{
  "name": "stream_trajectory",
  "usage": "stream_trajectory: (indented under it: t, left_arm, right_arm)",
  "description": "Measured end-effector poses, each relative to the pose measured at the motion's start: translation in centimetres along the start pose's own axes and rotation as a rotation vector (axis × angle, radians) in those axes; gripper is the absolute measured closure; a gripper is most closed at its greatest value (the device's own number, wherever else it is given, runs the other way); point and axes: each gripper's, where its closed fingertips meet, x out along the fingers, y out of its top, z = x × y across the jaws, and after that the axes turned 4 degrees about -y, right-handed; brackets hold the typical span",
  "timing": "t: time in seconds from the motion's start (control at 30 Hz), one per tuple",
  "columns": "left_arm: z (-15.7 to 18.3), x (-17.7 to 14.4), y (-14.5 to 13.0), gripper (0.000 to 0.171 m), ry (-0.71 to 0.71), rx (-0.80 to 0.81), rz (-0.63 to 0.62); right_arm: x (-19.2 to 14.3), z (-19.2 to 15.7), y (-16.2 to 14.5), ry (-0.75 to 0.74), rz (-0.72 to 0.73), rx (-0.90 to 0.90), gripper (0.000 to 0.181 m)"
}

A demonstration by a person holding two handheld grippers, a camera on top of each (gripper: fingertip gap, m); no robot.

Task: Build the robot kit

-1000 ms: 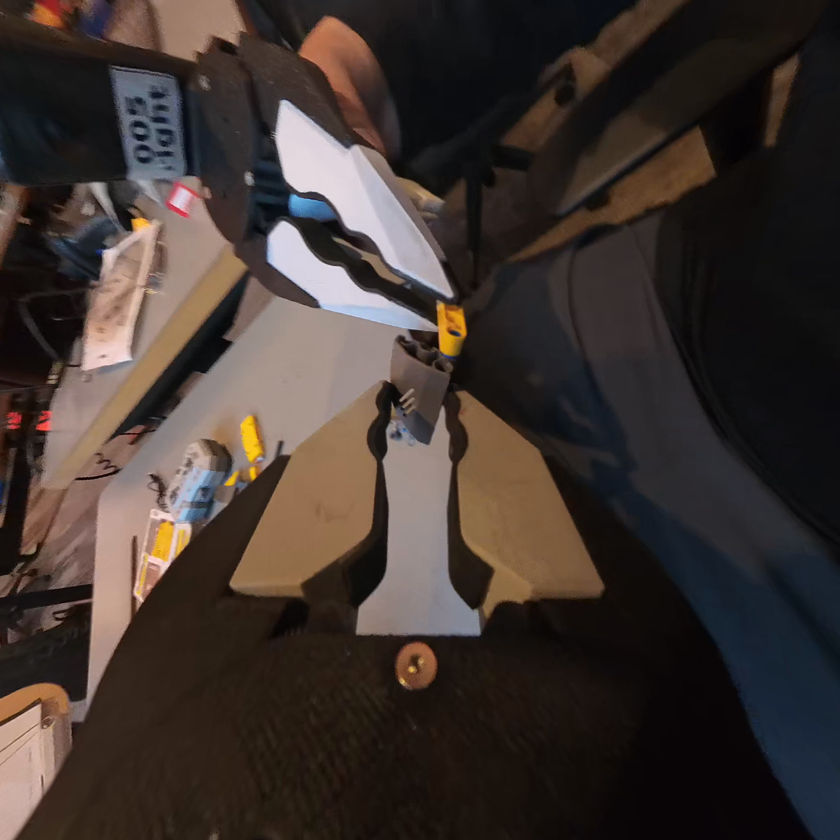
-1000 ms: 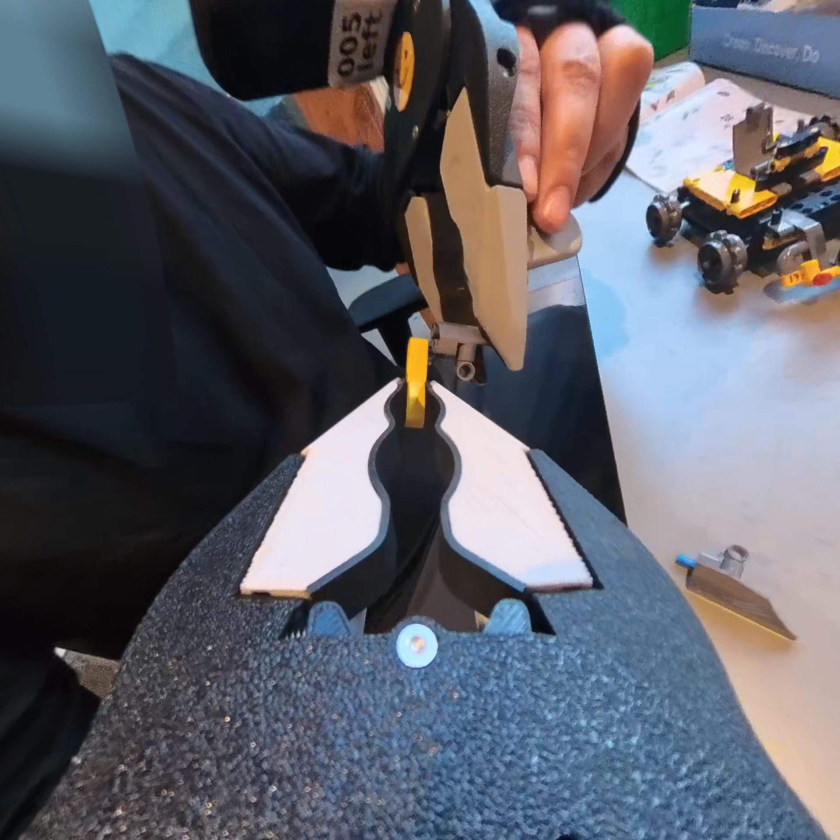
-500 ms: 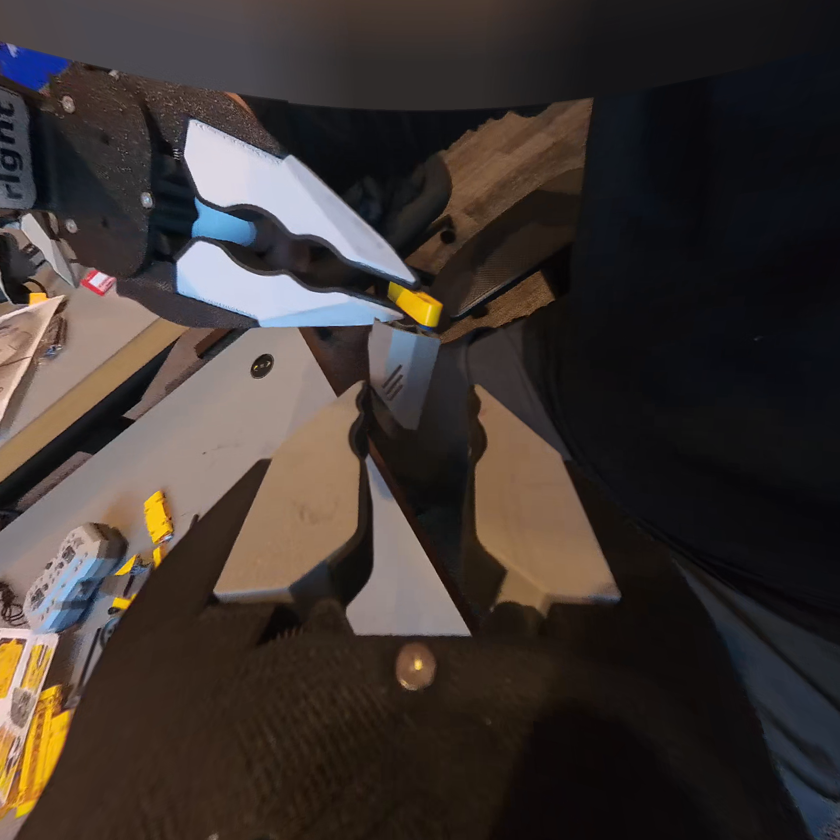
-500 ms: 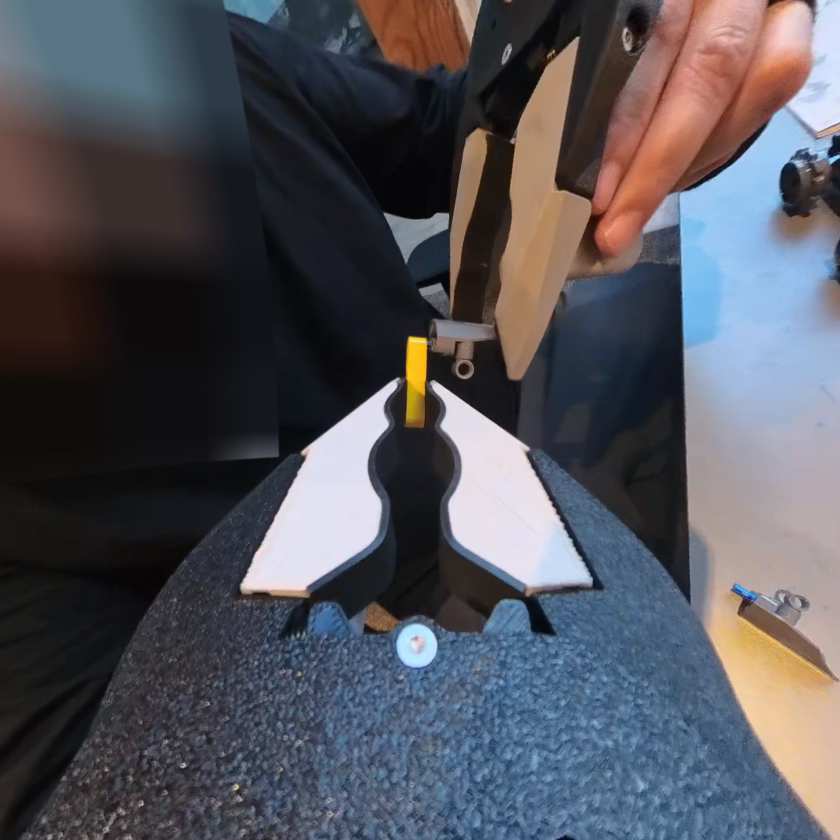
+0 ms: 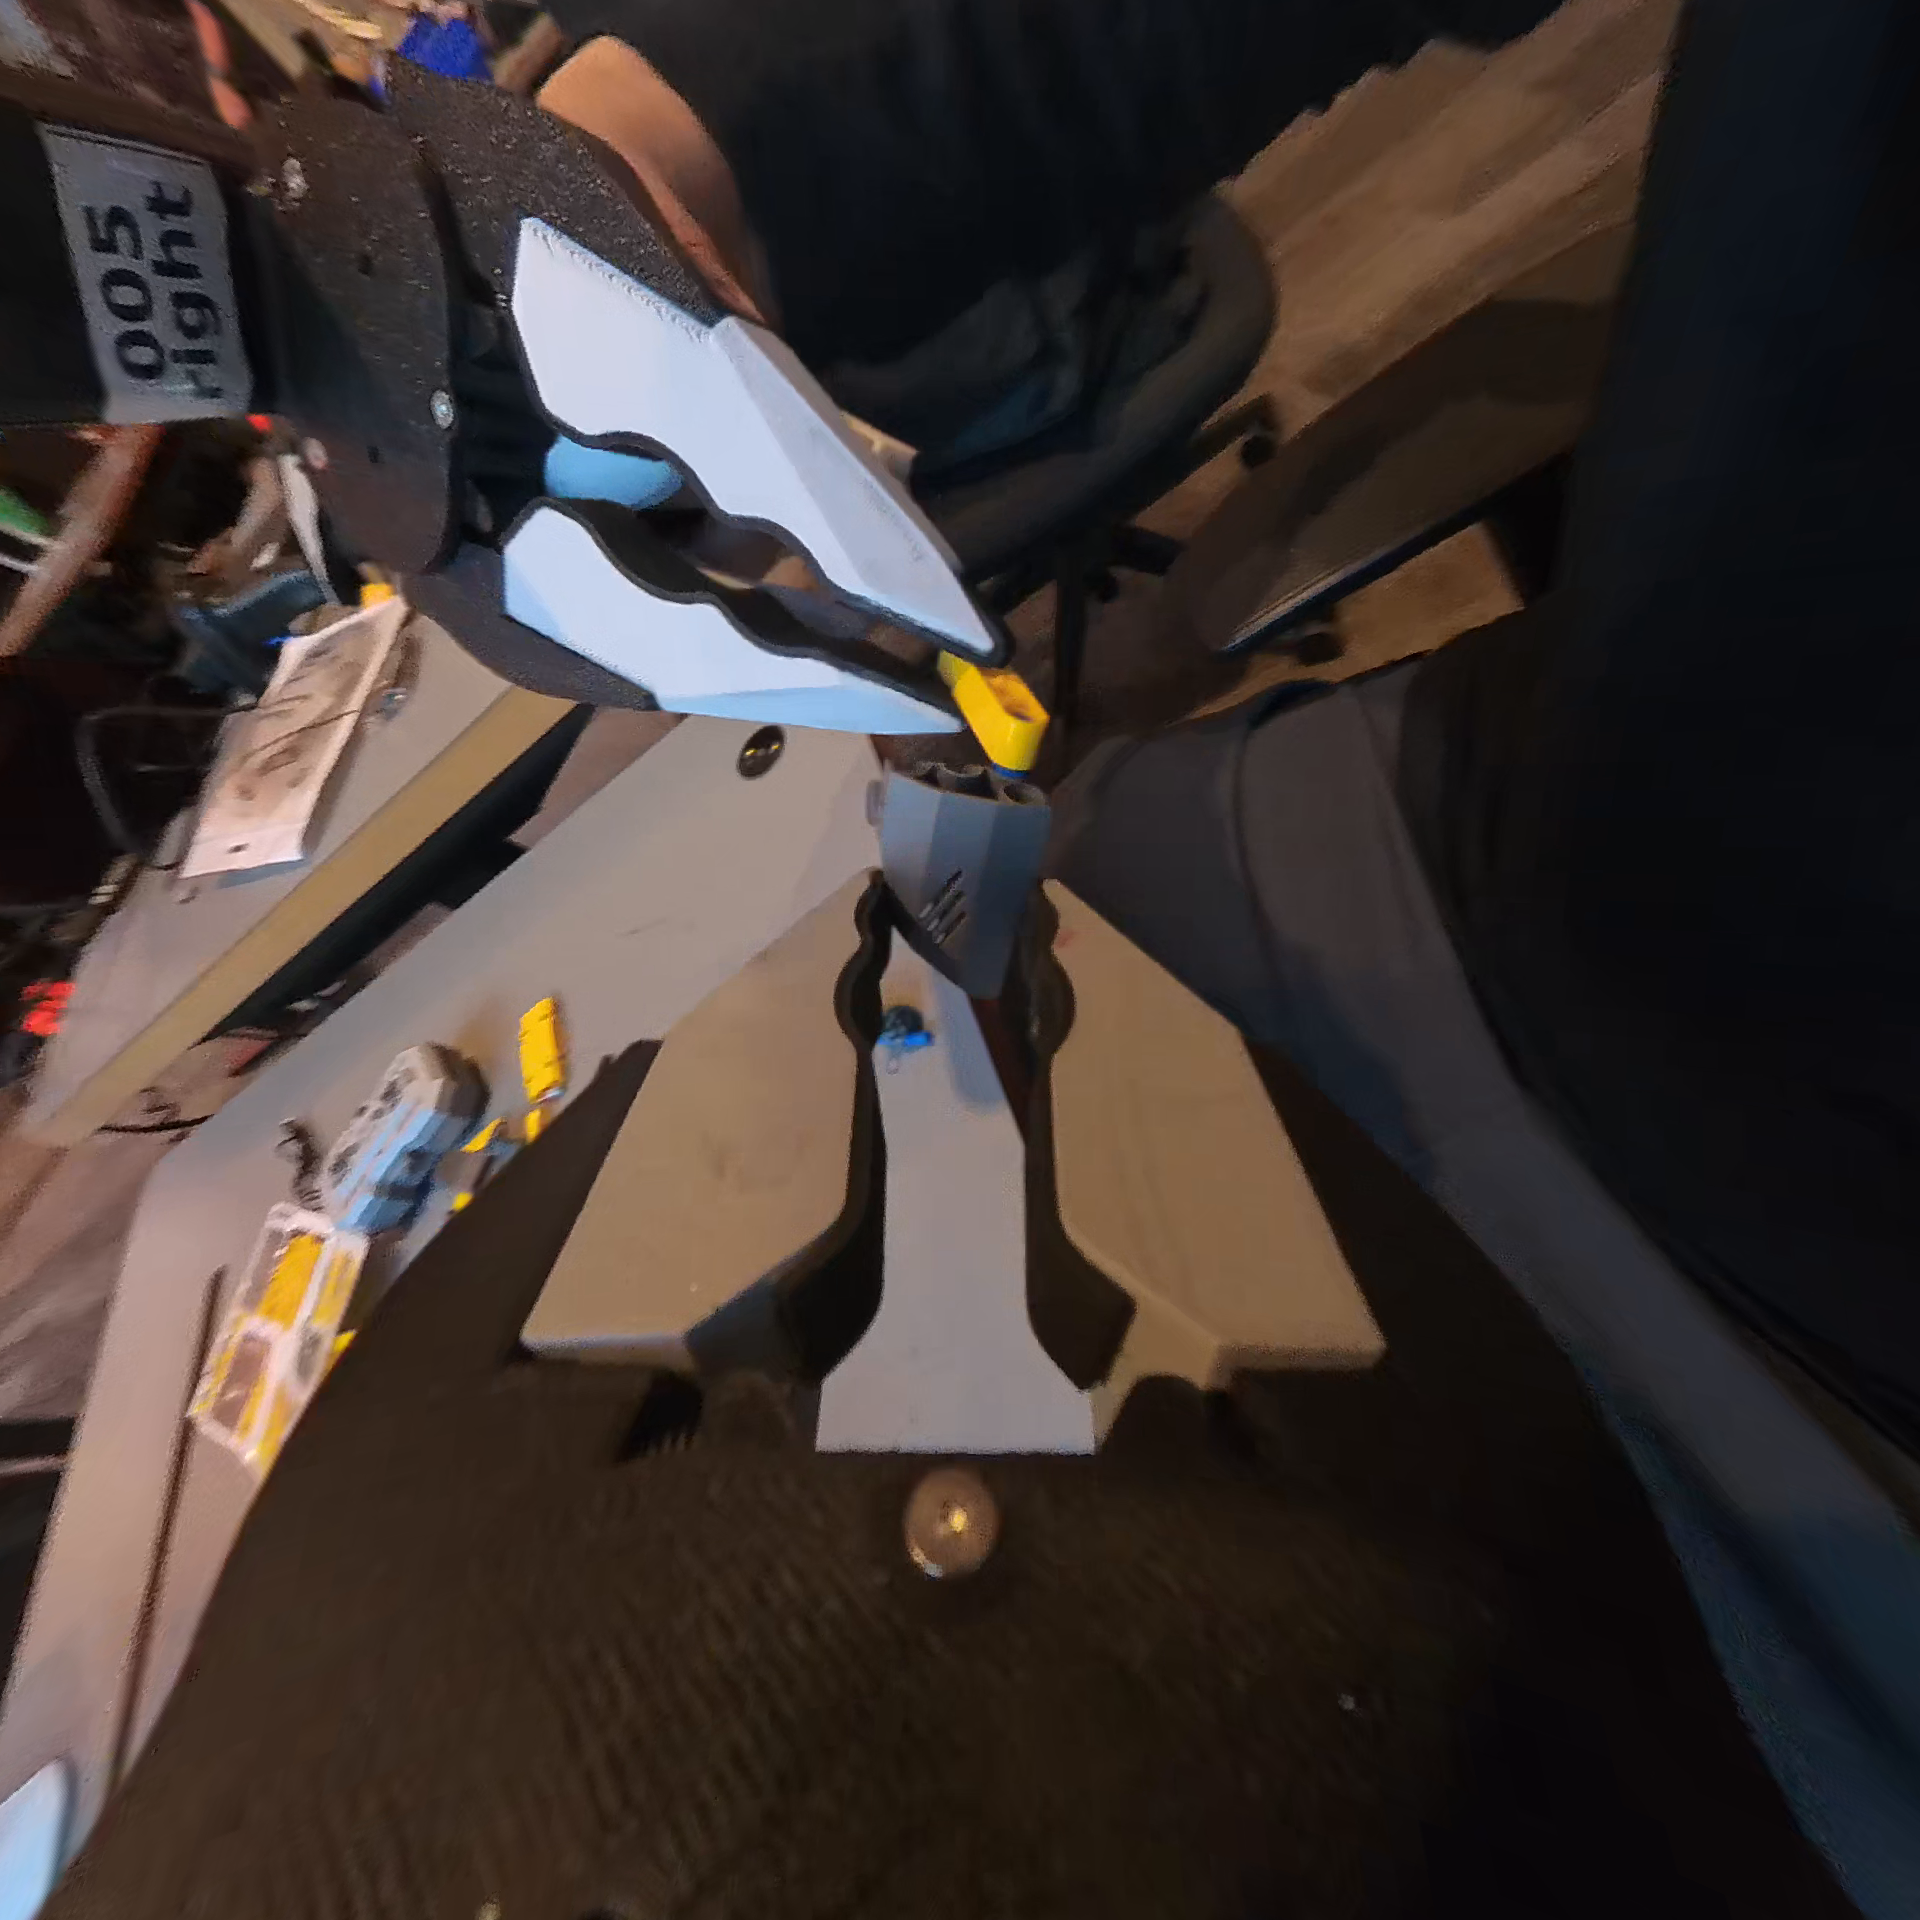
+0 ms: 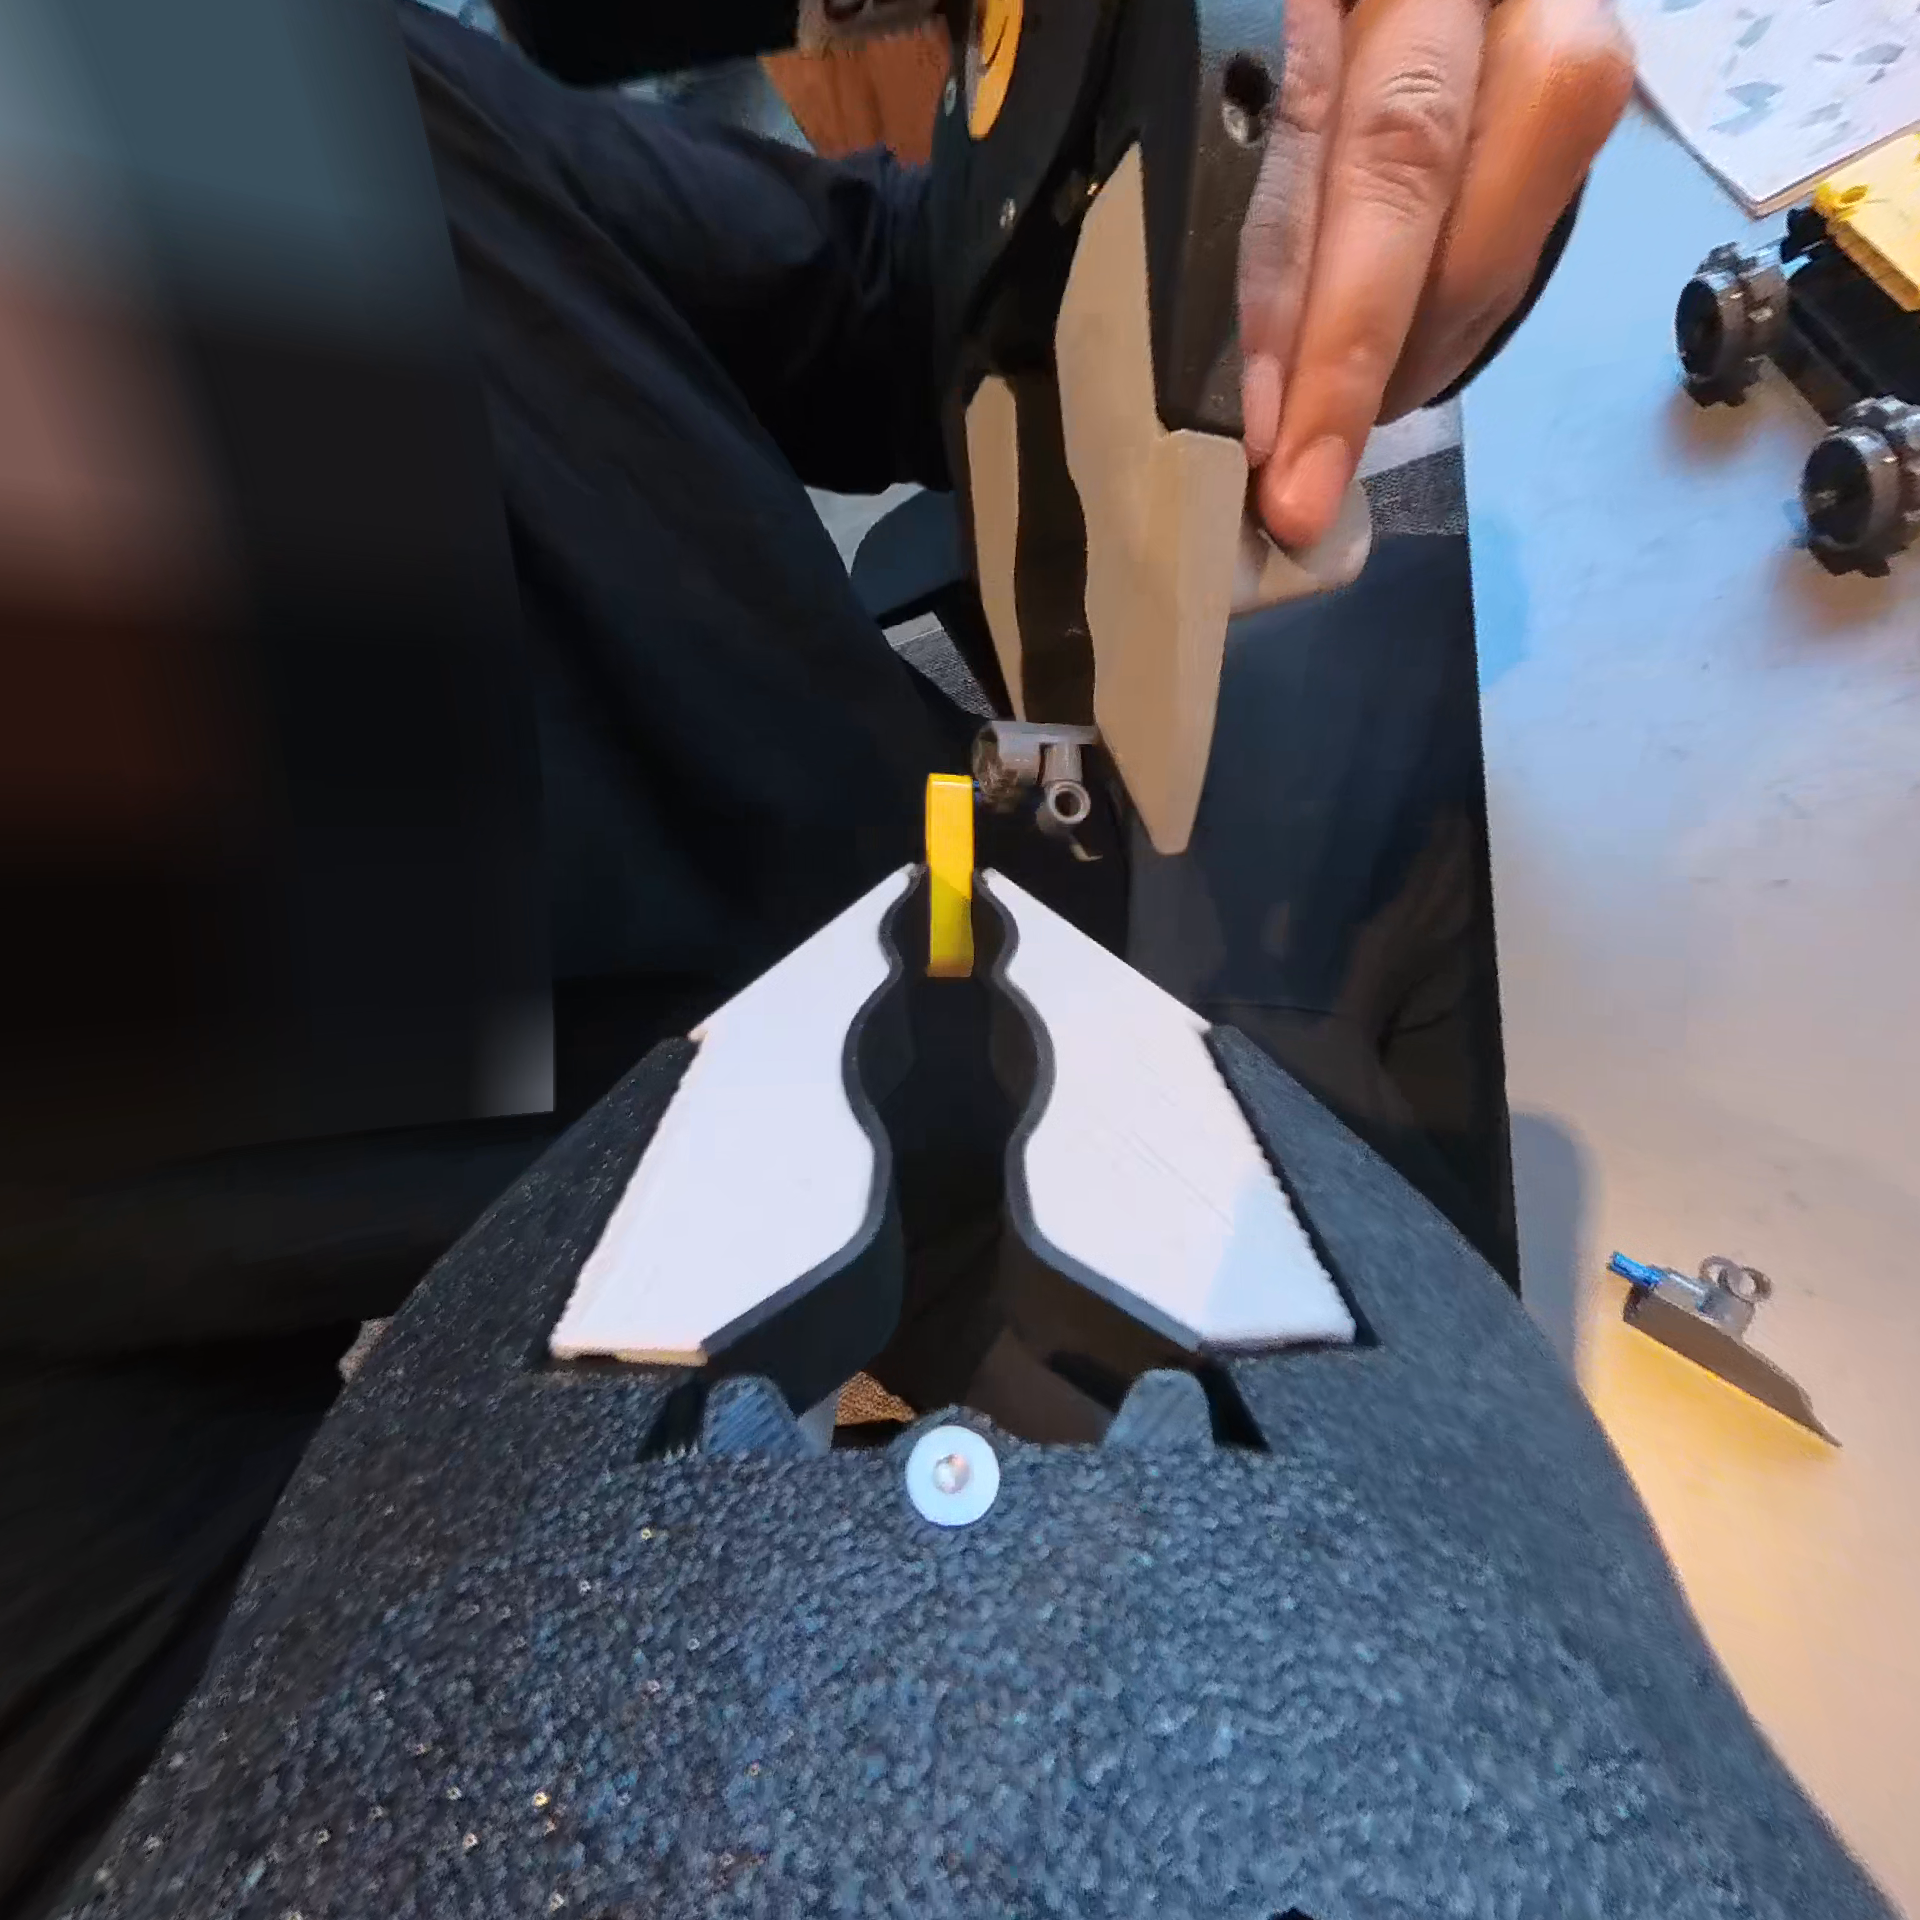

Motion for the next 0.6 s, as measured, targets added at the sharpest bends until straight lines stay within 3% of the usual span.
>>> stream_trajectory:
  t: [0.2,0.4,0.5,0.57,0.6]
  left_arm:
    - [-1.1,-0.3,-0.1,0.148,0.166,0.049,0.001]
    - [-1.0,0.4,-1.4,0.148,0.167,-0.027,0.01]
    - [-0.8,0.3,-2.4,0.129,0.088,-0.174,0.036]
    - [-1.2,-0.2,-2.8,0.091,0.035,-0.343,0.095]
    - [-1.4,-0.2,-3.3,0.085,0.009,-0.423,0.101]
  right_arm:
    - [-0.2,0.4,0.2,-0.01,0.051,0.009,0.174]
    - [-0.2,1.5,-0.3,-0.025,0.115,0.026,0.174]
    - [0.1,3.2,-1.0,-0.122,0.116,-0.002,0.174]
    - [0.0,5.3,-1.5,-0.257,0.101,-0.032,0.174]
    - [0.0,6.5,-2.0,-0.34,0.075,-0.056,0.174]
